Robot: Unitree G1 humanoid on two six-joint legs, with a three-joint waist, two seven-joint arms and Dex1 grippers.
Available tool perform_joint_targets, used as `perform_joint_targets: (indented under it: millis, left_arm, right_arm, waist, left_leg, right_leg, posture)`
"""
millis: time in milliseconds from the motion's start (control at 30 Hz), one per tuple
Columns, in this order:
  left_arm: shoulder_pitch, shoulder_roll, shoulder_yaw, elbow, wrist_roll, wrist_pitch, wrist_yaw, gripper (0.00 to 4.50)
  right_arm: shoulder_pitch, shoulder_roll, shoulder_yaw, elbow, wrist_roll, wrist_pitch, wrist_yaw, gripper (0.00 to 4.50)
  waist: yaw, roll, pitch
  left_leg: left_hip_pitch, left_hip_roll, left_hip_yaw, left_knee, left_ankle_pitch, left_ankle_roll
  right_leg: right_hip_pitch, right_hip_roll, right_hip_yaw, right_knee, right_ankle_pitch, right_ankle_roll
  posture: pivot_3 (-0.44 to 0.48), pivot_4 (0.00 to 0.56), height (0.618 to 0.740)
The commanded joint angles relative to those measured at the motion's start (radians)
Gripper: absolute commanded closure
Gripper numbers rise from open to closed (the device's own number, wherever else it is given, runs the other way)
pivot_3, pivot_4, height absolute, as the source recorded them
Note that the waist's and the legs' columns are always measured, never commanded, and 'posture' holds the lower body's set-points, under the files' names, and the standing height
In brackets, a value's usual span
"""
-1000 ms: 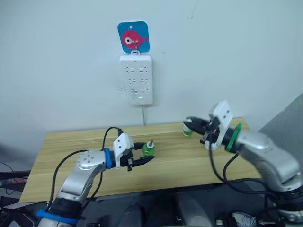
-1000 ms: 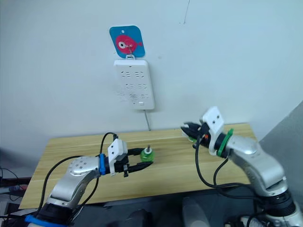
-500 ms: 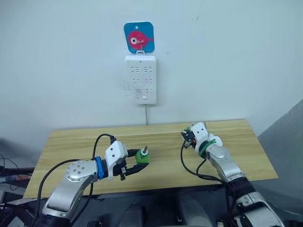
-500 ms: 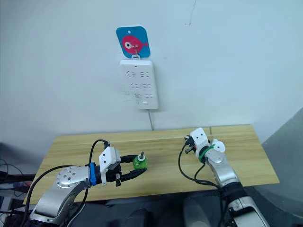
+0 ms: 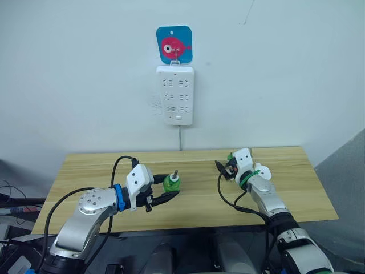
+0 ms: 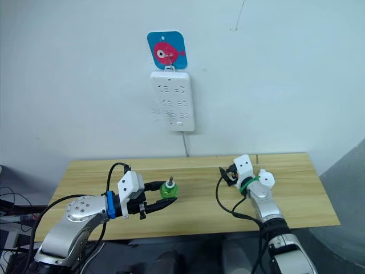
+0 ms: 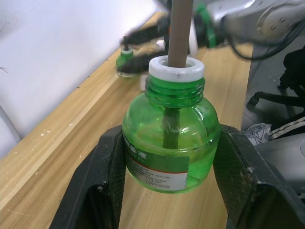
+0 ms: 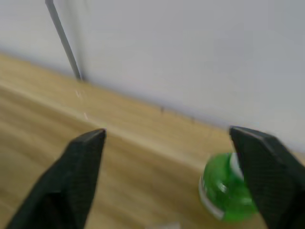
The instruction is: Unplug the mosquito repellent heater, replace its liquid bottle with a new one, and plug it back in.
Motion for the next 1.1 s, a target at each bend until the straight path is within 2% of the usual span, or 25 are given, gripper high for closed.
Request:
perform_joint_targets:
  millis: [33,200,300,467,700,833,1067,1100]
  left_arm:
    - [-0.032,-0.004,0.011,0.002,-0.030,-0.012,-0.020,2.25]
    - [-0.115,-0.024,-0.042,0.024,-0.045,-0.031,-0.092,2.25]
    - [-0.179,-0.056,-0.065,0.032,-0.065,-0.021,-0.121,2.25]
    - [-0.249,-0.090,-0.096,0.052,-0.073,-0.030,-0.157,2.25]
    - [-0.257,-0.107,-0.106,0.076,-0.062,-0.064,-0.182,2.25]
    - [-0.244,-0.116,-0.107,0.082,-0.059,-0.080,-0.177,2.25]
    - [-0.225,-0.124,-0.103,0.074,-0.067,-0.089,-0.169,2.25]
    - [-0.224,-0.125,-0.102,0.073,-0.068,-0.088,-0.167,2.25]
  right_arm:
    - [0.090,-0.122,0.028,-0.404,0.096,0.197,0.157,0.00]
    - [0.122,-0.357,0.050,-0.805,0.294,0.524,0.356,0.00]
    - [0.062,-0.420,0.041,-0.927,0.438,0.696,0.403,0.00]
    - [-0.040,-0.368,0.067,-0.953,0.501,0.815,0.346,0.00]
    - [-0.070,-0.311,0.078,-0.928,0.500,0.843,0.313,0.00]
    - [-0.060,-0.312,0.078,-0.931,0.500,0.841,0.314,0.90]
    - [-0.058,-0.333,0.104,-0.940,0.462,0.809,0.328,3.52]
    - [-0.058,-0.334,0.107,-0.940,0.459,0.805,0.329,3.61]
  waist:
    - [0.005,0.001,0.000]
    - [0.007,0.001,0.001]
    - [-0.001,0.000,0.000]
    - [-0.011,0.000,0.000]
    - [-0.010,0.000,0.000]
    - [-0.010,0.000,0.000]
    - [-0.010,0.000,0.000]
    - [-0.010,0.000,0.000]
  left_leg:
    - [0.000,0.000,-0.001,0.000,0.000,0.000]
    - [0.000,0.000,0.000,0.000,0.000,0.000]
    - [0.001,0.000,0.001,0.001,0.000,0.000]
    - [0.001,0.000,0.002,0.001,0.000,0.000]
    - [-0.001,0.000,0.001,0.000,0.000,0.000]
    - [-0.001,0.000,0.002,0.000,0.000,0.000]
    - [-0.001,0.001,0.001,0.000,0.000,0.000]
    - [-0.001,0.001,0.002,0.000,0.000,0.000]
  right_leg:
    - [0.000,0.000,0.000,0.000,0.000,0.001]
    - [0.001,0.000,-0.002,-0.002,-0.003,0.005]
    - [0.002,0.001,-0.002,-0.002,-0.003,0.005]
    - [0.002,0.007,-0.002,-0.003,-0.003,0.005]
    - [0.001,0.006,-0.002,-0.004,-0.003,0.005]
    - [0.001,0.005,-0.001,-0.005,-0.003,0.005]
    - [0.001,0.005,-0.002,-0.005,-0.003,0.005]
    - [0.001,0.005,-0.002,-0.005,-0.003,0.005]
  posture:
    - [-0.039,0.153,0.740]
    - [-0.106,0.150,0.740]
    - [-0.125,0.146,0.740]
    - [-0.145,0.141,0.740]
    - [-0.154,0.139,0.740]
    - [-0.143,0.142,0.740]
    - [-0.135,0.144,0.740]
    - [-0.135,0.144,0.740]
